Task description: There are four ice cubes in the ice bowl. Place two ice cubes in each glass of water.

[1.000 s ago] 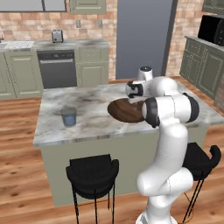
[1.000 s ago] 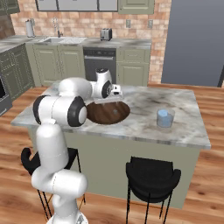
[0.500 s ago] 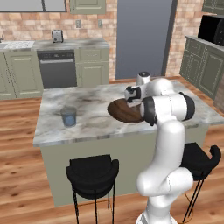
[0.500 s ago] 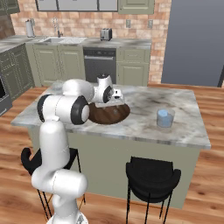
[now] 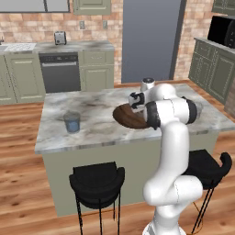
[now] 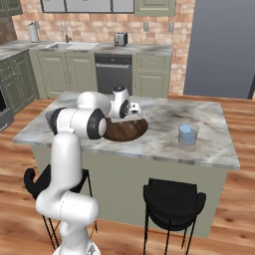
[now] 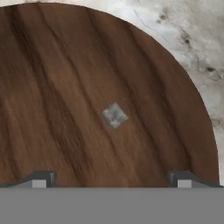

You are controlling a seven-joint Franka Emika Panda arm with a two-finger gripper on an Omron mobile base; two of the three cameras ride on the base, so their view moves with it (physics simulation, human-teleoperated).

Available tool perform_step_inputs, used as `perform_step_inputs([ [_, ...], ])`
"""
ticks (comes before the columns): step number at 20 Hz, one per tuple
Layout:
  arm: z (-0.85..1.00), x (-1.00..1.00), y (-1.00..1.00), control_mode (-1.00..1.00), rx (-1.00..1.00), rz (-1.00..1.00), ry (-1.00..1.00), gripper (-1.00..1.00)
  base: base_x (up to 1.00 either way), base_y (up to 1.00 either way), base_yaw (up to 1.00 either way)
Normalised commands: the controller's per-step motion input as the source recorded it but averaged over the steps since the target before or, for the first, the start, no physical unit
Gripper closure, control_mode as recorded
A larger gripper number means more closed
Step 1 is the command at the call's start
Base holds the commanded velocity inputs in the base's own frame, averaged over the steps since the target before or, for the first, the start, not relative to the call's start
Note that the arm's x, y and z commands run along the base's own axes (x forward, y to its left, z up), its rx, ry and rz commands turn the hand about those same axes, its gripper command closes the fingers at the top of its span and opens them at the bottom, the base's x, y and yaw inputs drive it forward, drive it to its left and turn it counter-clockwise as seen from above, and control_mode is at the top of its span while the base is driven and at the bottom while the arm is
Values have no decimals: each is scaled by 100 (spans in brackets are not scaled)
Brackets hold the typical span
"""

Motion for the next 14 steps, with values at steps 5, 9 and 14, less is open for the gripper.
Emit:
perform_step_inputs([
  [5,-9,18,0,-100,0,0,0,-100,0,0,0],
  [9,-1,0,0,-100,0,9,0,-100,0,0,0],
  [14,0,0,0,-100,0,10,0,-100,0,0,0],
])
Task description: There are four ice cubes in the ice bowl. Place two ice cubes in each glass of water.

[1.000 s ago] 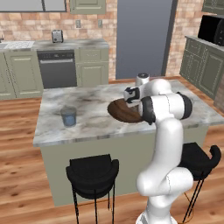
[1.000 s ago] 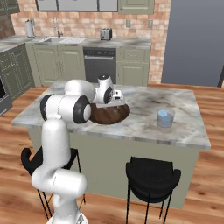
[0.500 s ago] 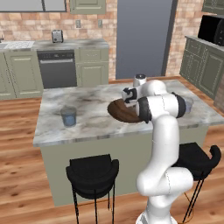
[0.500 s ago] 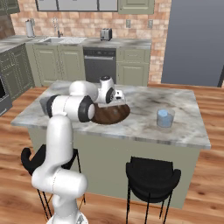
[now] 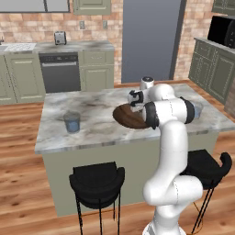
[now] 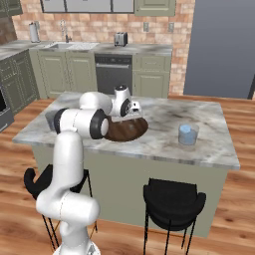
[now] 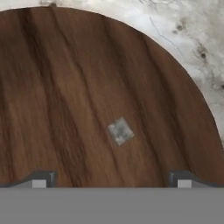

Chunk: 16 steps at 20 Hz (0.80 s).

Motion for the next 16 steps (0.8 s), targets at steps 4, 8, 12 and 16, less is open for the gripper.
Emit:
perform_step_inputs([
  [4,0,0,0,-100,0,4,0,-100,0,0,0],
  [8,0,2,0,-100,0,0,0,-100,0,0,0],
  [12,0,12,-1,-100,0,0,0,-100,0,0,0],
  [16,-1,24,-3,-100,0,0,0,-100,0,0,0],
])
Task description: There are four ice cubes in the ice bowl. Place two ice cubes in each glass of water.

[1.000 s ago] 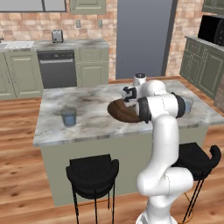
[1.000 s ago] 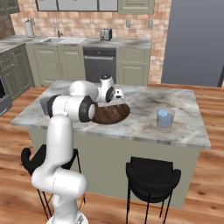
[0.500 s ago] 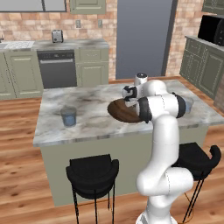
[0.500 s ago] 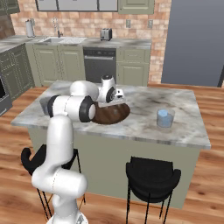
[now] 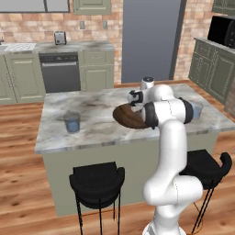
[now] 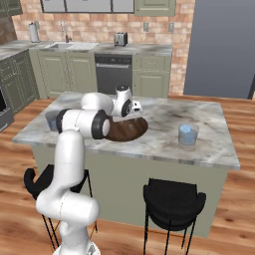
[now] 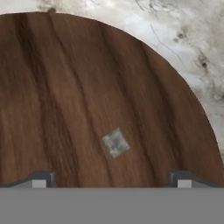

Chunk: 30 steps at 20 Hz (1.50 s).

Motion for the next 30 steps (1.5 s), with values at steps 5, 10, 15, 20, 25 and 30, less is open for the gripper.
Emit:
perform_step_inputs([
  [5,-11,10,-7,-100,0,17,0,-100,0,0,0],
  [10,-18,0,-3,-100,0,21,0,-100,0,0,0],
  [15,-10,1,0,-100,0,2,2,-100,0,0,0],
  [20,-16,9,-5,-100,0,0,6,-100,0,0,0],
  [25,-6,7,-4,-100,0,0,5,-100,0,0,0],
  [30,0,13,0,-100,0,0,0,-100,0,0,0],
])
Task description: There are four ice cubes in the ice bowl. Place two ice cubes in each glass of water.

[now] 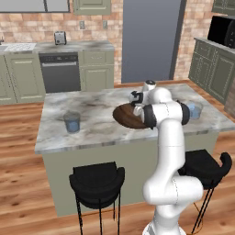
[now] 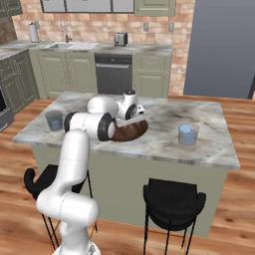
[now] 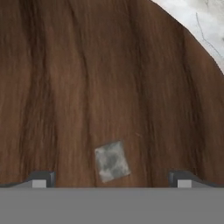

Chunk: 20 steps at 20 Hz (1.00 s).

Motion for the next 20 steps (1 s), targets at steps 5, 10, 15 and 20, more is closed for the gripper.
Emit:
perform_step_inputs([
  [5,0,17,0,-100,-1,0,0,-100,0,0,0],
  [10,0,12,0,-100,0,0,0,-100,0,0,0],
  [15,0,11,0,-100,0,0,0,-100,0,0,0],
  [20,-1,6,0,-100,0,0,0,-100,0,0,0],
])
